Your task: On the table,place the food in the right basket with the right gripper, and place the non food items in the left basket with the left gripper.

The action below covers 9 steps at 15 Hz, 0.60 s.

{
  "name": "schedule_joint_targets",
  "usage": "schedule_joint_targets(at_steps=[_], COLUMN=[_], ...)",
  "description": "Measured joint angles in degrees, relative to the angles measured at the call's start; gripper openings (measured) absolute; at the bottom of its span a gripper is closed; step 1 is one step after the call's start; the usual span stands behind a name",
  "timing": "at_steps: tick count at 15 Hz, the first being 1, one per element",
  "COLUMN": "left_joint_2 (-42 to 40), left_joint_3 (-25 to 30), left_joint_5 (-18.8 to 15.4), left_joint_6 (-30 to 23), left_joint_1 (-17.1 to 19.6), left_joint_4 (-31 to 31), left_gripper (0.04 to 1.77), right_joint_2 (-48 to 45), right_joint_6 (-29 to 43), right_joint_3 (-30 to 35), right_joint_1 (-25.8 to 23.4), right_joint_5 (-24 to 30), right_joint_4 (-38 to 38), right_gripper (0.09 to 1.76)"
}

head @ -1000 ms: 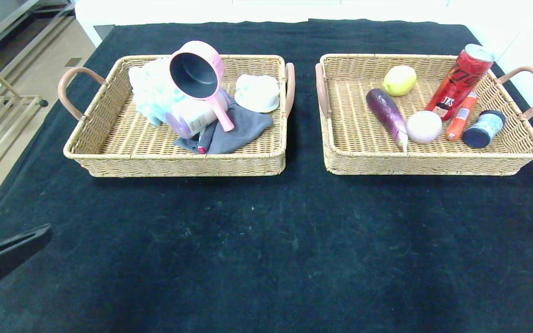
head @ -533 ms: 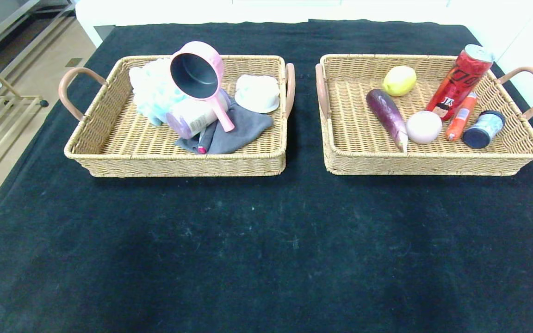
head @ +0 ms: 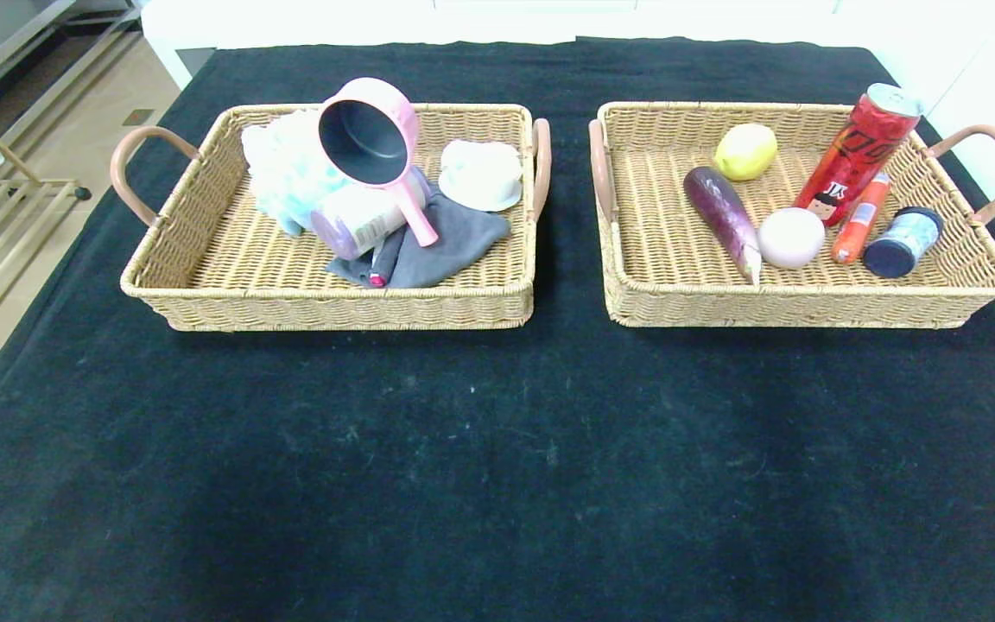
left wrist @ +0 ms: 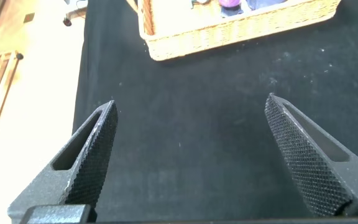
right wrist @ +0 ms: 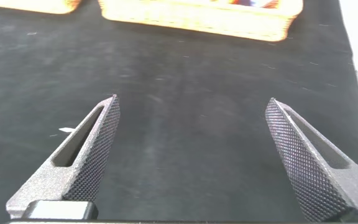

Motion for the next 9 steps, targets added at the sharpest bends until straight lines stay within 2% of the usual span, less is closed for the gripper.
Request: schedule_joint_targets(at_steps=[1, 4, 7, 9], left_joint_2=[-0.34, -2.00, -6.68, -10.95], left_joint_3=[-0.22, 0.05, 3.41, 5.73], left_joint_5=[-0.63, -5.95, -7.75, -9.22], left_joint_6=[0.20, 0.63, 0.66, 0.41], left_joint_1=[1.40, 6.17, 7.49, 7.49], left_joint_4=[0.02, 0.27, -0.26, -0.61], left_gripper=[1.72, 1.72, 1.72, 1.72], right_joint_2=[-0.90, -2.61, -4.85, -6.00], right_joint_6=[-0.04, -0.09, -0.67, -1.74], right_joint_3=[0.57, 1.13, 1.62, 3.58], right_joint_1=[0.00, 0.00, -0.02, 0.00], right_joint_5=[-0.80, -1.05, -4.38, -7.80], right_joint_4=[-0.02, -0.13, -1.33, -9.35], right_gripper=[1.71, 1.71, 1.71, 1.71])
